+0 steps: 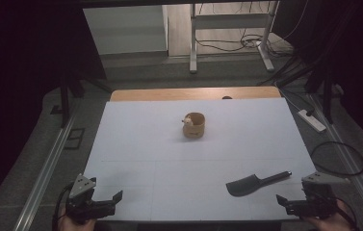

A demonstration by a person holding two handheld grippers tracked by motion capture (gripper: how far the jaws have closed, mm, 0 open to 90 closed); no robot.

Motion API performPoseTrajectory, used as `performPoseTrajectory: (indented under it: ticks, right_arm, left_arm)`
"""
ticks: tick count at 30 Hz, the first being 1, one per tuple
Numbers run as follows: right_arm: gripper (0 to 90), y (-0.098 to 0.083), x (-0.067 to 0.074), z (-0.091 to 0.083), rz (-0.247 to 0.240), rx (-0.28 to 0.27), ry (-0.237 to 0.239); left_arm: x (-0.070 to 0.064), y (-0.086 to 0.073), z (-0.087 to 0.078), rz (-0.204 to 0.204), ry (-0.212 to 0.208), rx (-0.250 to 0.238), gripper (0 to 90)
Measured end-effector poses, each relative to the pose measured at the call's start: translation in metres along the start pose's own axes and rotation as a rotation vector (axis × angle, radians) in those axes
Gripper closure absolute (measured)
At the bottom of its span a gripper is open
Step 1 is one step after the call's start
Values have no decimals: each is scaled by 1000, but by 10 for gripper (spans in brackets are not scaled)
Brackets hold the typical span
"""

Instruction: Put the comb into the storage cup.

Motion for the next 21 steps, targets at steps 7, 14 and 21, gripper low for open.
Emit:
performPoseTrajectory:
  ticks: [7, 14, 21]
  right_arm:
    - [0, 0, 1, -1, -12, -3, 4]
    - [0, 0, 2, 0, -18, -1, 11]
    - [0, 0, 3, -1, -25, 1, 5]
  left_arm:
    - [-1, -1, 1, -7, -16, 12, 0]
    - [-1, -1, 2, -13, -25, 20, 0]
    - [0, -1, 2, -24, -33, 20, 0]
Point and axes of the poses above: each handheld gripper's, and its own axes: z roughly forward along the jaws, y roughly out of its top, x roughly to its left, the point moved 8 cm from there along z, roughly forward along the jaws, and after that the axes turned 7 degrees about z, right-handed, at the moved point
